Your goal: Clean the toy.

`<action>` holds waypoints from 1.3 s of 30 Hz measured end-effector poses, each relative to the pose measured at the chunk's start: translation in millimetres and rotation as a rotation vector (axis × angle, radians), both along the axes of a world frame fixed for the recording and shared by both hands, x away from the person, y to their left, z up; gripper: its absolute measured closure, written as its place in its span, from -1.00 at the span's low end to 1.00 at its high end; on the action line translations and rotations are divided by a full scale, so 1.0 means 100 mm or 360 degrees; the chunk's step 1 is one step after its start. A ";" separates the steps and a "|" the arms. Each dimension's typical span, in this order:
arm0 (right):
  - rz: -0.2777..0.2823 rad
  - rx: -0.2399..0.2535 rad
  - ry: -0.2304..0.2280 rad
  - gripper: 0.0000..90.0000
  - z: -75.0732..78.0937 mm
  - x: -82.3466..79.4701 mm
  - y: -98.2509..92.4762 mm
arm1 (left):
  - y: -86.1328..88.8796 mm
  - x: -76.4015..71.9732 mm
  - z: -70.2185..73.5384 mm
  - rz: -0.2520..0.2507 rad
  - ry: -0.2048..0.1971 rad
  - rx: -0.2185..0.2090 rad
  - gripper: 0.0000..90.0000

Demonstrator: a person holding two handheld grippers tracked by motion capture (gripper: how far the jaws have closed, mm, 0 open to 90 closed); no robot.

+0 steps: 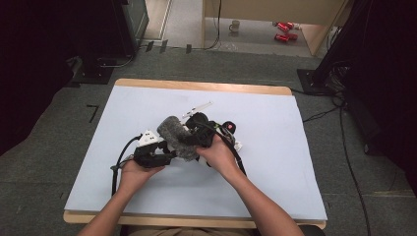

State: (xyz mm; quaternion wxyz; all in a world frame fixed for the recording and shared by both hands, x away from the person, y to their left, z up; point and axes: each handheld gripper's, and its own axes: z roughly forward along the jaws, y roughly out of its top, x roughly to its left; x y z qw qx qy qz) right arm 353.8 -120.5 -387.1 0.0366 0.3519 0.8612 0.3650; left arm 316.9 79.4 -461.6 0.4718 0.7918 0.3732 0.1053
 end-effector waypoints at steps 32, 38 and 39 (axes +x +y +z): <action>-0.0352 0.0385 -0.0089 0.73 0.47 0.16 -1.18 | 0.02 0.08 -0.01 -0.0063 0.0044 0.0019 -0.04; -0.0243 0.0387 0.0054 0.73 0.22 0.20 -0.96 | 0.02 0.08 -0.02 -0.0075 0.0043 0.0014 -0.07; -0.0221 0.0372 0.0074 0.73 0.18 0.20 -0.90 | 0.03 0.09 -0.02 -0.0079 0.0045 0.0016 -0.07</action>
